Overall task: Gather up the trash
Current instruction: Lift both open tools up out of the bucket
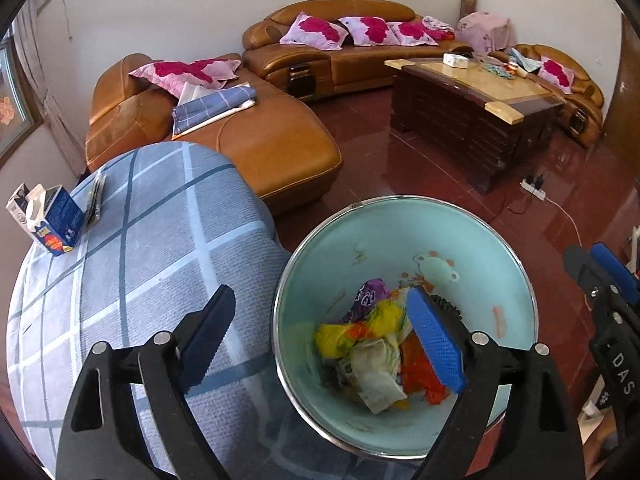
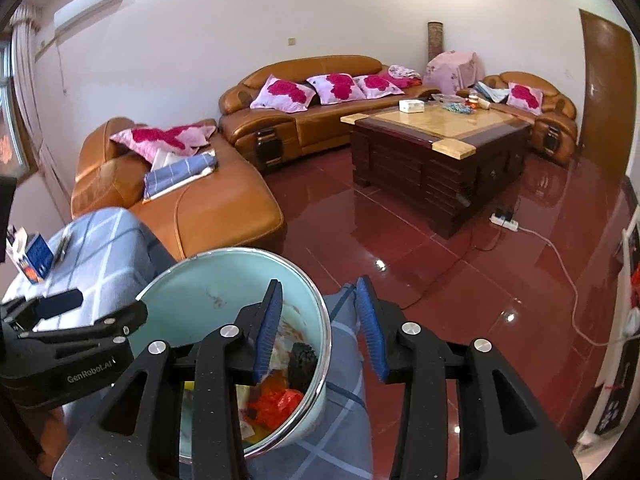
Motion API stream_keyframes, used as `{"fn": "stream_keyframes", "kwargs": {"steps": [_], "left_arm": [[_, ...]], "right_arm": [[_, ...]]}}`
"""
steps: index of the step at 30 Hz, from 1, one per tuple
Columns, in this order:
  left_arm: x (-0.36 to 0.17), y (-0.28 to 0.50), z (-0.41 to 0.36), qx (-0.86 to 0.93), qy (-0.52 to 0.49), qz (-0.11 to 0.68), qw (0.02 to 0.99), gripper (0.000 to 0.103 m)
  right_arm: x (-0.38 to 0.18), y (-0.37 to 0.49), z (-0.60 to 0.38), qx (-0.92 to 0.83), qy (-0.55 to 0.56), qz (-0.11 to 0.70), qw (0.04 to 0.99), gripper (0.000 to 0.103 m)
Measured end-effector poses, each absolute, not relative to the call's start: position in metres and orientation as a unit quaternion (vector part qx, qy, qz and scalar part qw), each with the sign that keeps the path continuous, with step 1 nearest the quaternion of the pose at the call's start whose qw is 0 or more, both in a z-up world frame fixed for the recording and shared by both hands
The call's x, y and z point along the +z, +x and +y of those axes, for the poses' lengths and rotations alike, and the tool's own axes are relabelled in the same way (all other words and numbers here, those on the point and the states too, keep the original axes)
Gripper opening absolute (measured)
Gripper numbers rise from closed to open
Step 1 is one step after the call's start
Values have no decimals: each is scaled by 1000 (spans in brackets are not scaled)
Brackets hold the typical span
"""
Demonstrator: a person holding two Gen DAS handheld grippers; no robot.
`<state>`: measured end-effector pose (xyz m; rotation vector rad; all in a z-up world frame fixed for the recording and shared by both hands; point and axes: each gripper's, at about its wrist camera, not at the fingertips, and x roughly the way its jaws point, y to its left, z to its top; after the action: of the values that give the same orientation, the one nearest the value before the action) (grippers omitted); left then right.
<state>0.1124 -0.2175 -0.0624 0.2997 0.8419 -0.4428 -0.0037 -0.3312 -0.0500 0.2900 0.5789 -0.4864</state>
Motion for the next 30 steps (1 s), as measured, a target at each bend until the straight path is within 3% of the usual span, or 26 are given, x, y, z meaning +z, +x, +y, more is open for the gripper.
{"fn": "stream_keyframes", "kwargs": {"steps": [2,7,12,30], "left_arm": [[-60,109,-214,-208,146,399,881,88],[-54,101,-196,-192,139,392,889,93],[-54,92,-171,-164,136,388,897,94],[-16,49,-113,-135,99,339,926,97]], "right_arm": [[-48,-5,-328,-237,141,279,920,43],[-44,-12,-318,-230,147,270,923,67],[-44,-15,-302,-214,147,270,927,80],[-7,-56,-256,-197,127,212,949,86]]}}
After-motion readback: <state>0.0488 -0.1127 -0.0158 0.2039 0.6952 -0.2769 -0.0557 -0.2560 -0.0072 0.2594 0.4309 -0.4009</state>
